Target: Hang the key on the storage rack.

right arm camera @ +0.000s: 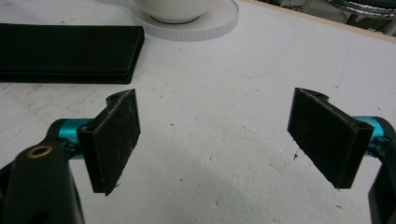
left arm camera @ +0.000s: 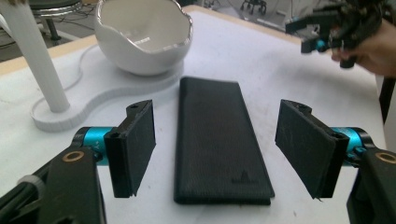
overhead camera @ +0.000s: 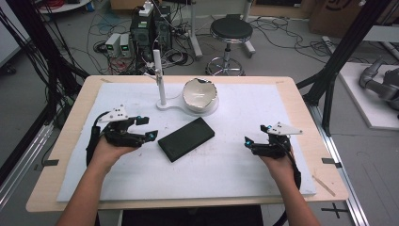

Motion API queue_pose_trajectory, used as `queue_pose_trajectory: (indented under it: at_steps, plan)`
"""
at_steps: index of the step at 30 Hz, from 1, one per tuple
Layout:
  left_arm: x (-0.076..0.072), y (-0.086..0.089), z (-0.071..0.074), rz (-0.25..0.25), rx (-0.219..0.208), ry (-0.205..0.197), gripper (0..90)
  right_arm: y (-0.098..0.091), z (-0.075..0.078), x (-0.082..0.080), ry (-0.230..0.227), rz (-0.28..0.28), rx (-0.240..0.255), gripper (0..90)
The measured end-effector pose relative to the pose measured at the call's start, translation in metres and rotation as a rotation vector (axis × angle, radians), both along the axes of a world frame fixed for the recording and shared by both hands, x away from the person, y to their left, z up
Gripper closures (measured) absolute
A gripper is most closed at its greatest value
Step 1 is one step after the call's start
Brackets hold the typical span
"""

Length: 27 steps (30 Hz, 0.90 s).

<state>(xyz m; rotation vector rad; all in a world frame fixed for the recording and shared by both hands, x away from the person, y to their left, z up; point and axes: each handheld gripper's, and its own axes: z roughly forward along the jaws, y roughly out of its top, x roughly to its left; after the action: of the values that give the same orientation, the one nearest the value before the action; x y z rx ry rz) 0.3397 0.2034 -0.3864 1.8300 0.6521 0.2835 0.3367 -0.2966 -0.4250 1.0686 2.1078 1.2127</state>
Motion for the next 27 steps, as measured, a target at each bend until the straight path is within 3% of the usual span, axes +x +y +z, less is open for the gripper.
queue_pose_trajectory:
  at_steps: [2, 5, 10, 16, 27]
  plan:
    - [-0.004, 0.001, -0.008, -0.009, -0.008, -0.003, 28.4, 0.000, -0.001, 0.001, 0.009, -0.009, 0.008, 17.1]
    - [-0.004, 0.001, -0.018, -0.002, 0.016, 0.015, 23.0, -0.001, 0.000, 0.001, 0.001, -0.006, 0.014, 17.1]
    - [0.002, 0.002, -0.022, 0.012, 0.004, 0.004, 19.2, -0.005, -0.001, 0.003, 0.011, -0.016, 0.030, 17.1]
    - [0.006, 0.006, -0.028, 0.045, 0.072, 0.020, 18.0, -0.010, 0.000, 0.003, 0.009, -0.026, 0.047, 17.0]
    - [0.008, 0.010, -0.025, 0.057, 0.029, 0.006, 17.9, -0.012, -0.001, 0.003, 0.020, -0.030, 0.053, 17.0]
